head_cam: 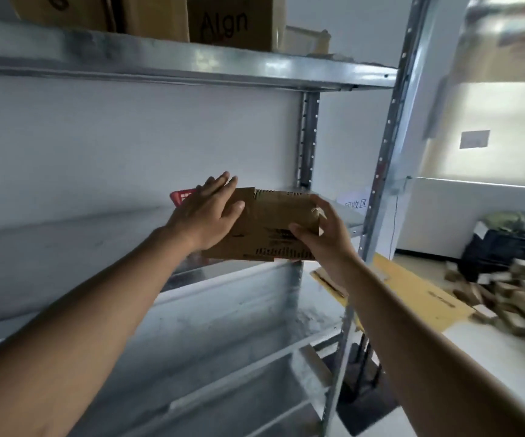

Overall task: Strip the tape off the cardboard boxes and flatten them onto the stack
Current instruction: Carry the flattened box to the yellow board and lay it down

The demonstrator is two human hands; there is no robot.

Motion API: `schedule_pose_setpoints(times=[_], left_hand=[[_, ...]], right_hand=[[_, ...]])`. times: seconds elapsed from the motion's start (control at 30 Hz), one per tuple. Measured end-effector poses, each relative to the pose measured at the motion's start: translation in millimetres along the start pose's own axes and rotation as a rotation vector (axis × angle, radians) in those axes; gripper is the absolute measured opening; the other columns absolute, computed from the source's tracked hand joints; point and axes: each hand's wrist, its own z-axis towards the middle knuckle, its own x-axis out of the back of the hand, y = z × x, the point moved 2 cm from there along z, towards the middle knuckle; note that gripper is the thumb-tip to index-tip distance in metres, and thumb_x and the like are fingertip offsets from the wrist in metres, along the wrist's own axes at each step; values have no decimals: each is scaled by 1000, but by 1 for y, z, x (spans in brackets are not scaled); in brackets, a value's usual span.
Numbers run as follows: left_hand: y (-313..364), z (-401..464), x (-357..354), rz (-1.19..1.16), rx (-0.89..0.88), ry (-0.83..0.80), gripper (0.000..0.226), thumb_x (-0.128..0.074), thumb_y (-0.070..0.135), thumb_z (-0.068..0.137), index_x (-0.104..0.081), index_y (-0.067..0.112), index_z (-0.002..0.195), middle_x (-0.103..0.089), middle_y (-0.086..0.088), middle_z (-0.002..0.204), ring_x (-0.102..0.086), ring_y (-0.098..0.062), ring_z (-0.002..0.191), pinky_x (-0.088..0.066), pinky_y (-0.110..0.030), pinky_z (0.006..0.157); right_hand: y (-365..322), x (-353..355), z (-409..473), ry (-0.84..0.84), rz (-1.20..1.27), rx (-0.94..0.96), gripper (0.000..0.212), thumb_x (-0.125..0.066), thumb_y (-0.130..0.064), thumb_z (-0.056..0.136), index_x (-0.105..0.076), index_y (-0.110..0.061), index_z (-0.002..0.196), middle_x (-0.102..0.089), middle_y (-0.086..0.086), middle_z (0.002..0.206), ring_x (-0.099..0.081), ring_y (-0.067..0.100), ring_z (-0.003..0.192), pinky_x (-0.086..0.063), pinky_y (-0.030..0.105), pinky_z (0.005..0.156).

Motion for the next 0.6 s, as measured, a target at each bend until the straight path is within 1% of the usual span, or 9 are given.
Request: schedule_pose_setpoints(times=[0.1, 0.17, 0.23, 0.27, 0.33, 0.37, 0.43, 0.5, 0.6], left_hand=[[58, 1, -27, -42, -64, -46, 67, -33, 58, 106, -18, 30, 165, -9, 11, 173, -8, -16, 160, -15, -46, 129], [99, 0, -45, -36, -101, -75, 66, -34, 56, 107, -17, 30, 165, -10, 10, 173, -8, -17, 160, -14, -45, 128], [137, -1, -65, -36, -135, -108, 66, -35, 55, 107, -18, 28, 165, -11, 8, 173, -9, -17, 160, -15, -46, 128], [155, -2, -76, -44, -151, -125, 66, -35, 54, 107, -19, 28, 165, -11, 7, 173, -9, -17, 159, -16, -46, 128], [189, -5, -99, -63, -177, -156, 66, -37, 54, 107, -22, 27, 165, -14, 7, 173, -12, -17, 159, -21, -45, 127], [205, -7, -110, -68, -190, -166, 65, -37, 53, 107, -24, 26, 164, -16, 6, 172, -13, -18, 159, -22, -45, 127], [236, -9, -134, -79, -225, -186, 64, -37, 53, 106, -26, 25, 163, -19, 5, 172, -16, -19, 158, -24, -46, 126], [266, -12, -158, -97, -254, -220, 64, -38, 53, 106, -28, 24, 163, -20, 4, 172, -18, -20, 158, -27, -49, 125], [307, -16, -194, -91, -303, -281, 63, -40, 50, 107, -27, 23, 163, -21, 3, 171, -21, -21, 156, -27, -44, 124]], right_hand=[[7, 59, -27, 53, -14, -49, 60, -79, -7, 89, -53, -45, 128, -70, 3, 118, -74, 21, 99, -65, 47, 72], [14, 98, -44, 86, -29, -79, 61, -79, -7, 89, -53, -45, 128, -69, 5, 120, -75, 16, 93, -65, 43, 70], [21, 136, -63, 110, -11, -99, 62, -77, -3, 89, -53, -39, 134, -67, 8, 121, -75, 10, 86, -63, 39, 62], [25, 154, -73, 122, -12, -103, 62, -77, -2, 89, -53, -38, 135, -67, 8, 121, -75, 11, 87, -64, 40, 62], [34, 191, -92, 151, -40, -115, 64, -77, -3, 89, -54, -45, 131, -68, 4, 120, -73, 16, 98, -65, 48, 69], [38, 208, -101, 164, -41, -124, 66, -77, -3, 89, -53, -46, 131, -67, 1, 120, -71, 17, 102, -65, 49, 72], [48, 243, -118, 191, -30, -149, 69, -76, -1, 89, -51, -39, 141, -65, -4, 120, -69, 13, 101, -65, 44, 70], [62, 274, -134, 216, -28, -200, 73, -76, -2, 90, -47, -32, 150, -65, -2, 122, -72, 9, 96, -65, 40, 67], [89, 314, -153, 265, -2, -268, 77, -77, -3, 89, -45, -34, 152, -68, 4, 126, -73, 12, 98, -64, 42, 71]])
